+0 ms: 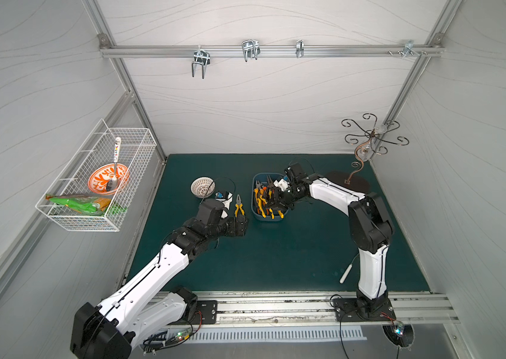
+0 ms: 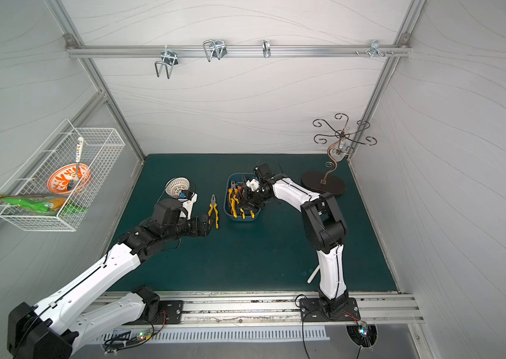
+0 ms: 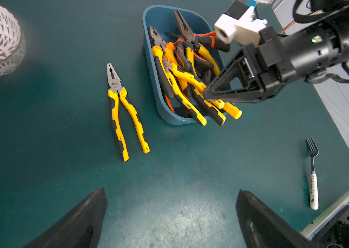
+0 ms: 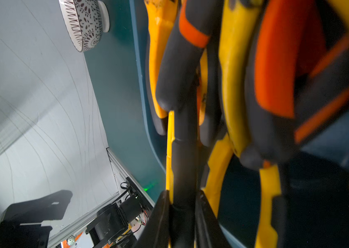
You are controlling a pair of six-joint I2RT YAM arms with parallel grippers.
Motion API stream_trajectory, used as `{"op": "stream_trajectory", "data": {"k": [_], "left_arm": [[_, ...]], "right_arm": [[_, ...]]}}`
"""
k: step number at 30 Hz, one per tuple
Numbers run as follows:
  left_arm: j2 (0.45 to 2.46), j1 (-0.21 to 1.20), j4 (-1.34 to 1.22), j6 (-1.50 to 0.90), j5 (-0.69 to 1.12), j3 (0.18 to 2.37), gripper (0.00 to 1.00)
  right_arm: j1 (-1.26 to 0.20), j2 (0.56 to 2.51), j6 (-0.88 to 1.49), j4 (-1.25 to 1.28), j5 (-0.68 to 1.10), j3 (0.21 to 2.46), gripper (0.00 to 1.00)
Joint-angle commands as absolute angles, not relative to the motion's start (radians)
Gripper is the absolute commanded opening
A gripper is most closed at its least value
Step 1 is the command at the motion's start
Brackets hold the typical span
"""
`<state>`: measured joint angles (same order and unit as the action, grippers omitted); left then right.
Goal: Take the pliers out of the storage box
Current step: Pick up the pliers from the storage box.
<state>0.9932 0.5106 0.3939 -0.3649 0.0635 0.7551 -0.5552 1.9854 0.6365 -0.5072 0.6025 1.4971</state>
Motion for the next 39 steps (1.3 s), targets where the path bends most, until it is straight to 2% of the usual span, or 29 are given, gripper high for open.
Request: {"op": "stream_trajectory", "data": {"k": [1, 16, 28, 34, 39], "left_arm": [[1.025, 0.503, 0.347, -0.424, 0.082, 0.820, 0.99], [1.178, 0.450, 0.241, -0.580, 0.226, 0.902, 0.99], [1.327, 0.427, -0.158, -0.835, 0.342, 0.888, 0.98], [1.433, 0.385, -0.392, -0.965, 0.425, 0.904, 0.92], [1.482, 0.371, -0.462, -0.947, 0.462, 0.941, 0.91]], "right_arm": [[-0.526, 1.870, 0.635, -0.430, 0.626, 1.466, 0.00], [-0.483, 1.660, 0.612, -0.372, 0.655, 1.288, 0.00], [-0.465, 1.566, 0.668, -0.097, 0.688, 1.160, 0.00], [-0.462, 1.511, 0.722, 0.051, 0.737, 1.110, 0.00], [-0.456, 1.491, 0.756, 0.135, 0.790, 1.090, 0.00]]}}
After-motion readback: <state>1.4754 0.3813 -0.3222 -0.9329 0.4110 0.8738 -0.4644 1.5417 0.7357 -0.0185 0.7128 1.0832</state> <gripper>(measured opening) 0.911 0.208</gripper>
